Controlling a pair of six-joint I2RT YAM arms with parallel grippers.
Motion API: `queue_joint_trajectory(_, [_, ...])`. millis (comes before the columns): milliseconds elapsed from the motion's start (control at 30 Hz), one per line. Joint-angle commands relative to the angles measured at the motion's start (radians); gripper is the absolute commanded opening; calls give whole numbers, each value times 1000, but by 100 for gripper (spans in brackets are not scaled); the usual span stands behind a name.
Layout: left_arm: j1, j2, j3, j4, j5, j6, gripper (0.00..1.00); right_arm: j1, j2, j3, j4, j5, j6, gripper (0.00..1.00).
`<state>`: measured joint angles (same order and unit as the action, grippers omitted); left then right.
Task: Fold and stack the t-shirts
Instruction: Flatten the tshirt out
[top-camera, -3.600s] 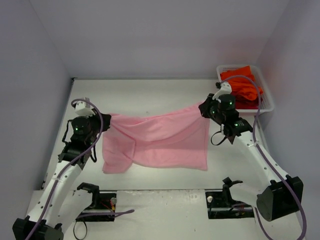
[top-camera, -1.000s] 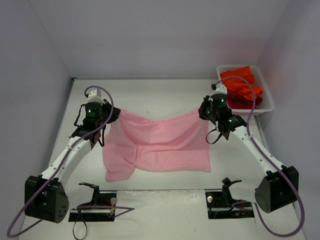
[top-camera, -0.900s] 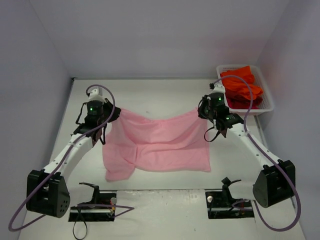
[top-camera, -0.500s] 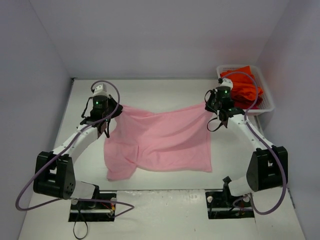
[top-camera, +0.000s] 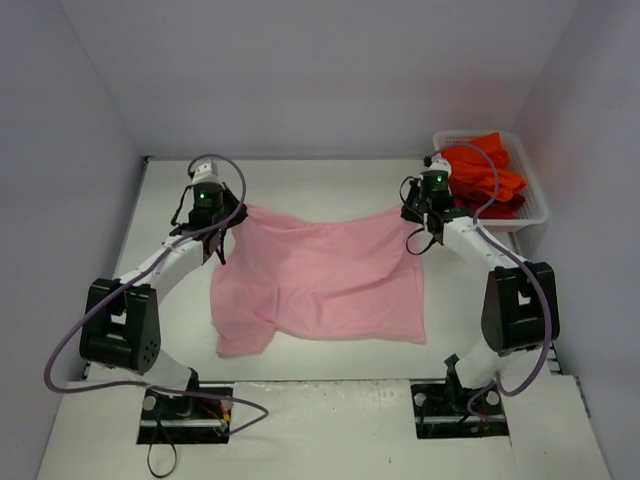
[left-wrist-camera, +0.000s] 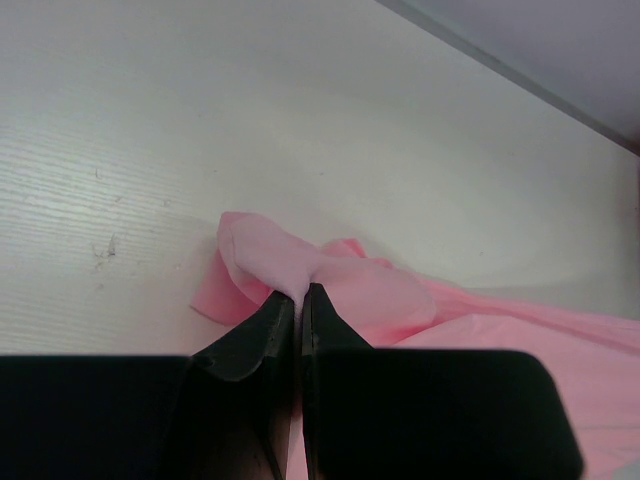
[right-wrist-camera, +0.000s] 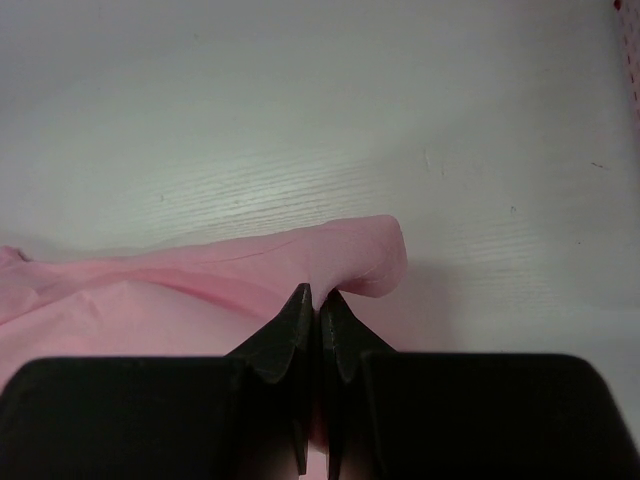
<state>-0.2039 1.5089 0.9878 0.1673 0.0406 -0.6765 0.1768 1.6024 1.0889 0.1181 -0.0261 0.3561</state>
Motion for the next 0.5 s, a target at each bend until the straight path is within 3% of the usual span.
queue_joint_trajectory(0, [0, 0, 52, 78, -30, 22, 0, -7, 10, 17, 84, -6, -19, 0])
queue_joint_trajectory(233, [4, 4, 23, 116, -64, -4, 0, -8, 57, 8, 97, -5, -19, 3])
queue_joint_trajectory(267, [6, 2, 14, 124, -64, -6, 3, -10, 60, 9, 97, -3, -19, 16])
queue_joint_trajectory(300, [8, 4, 15, 126, -68, -11, 9, -8, 68, 9, 98, -1, -19, 23])
queue_joint_trajectory(333, [8, 5, 15, 124, -79, -12, 16, -10, 71, 9, 97, 6, -20, 29])
queue_joint_trajectory(367, [6, 10, 17, 124, -82, -12, 27, -10, 73, 9, 97, 11, -20, 42])
queue_joint_trajectory(467, [8, 27, 26, 124, -94, -11, 44, -10, 74, 6, 98, 47, -28, 71])
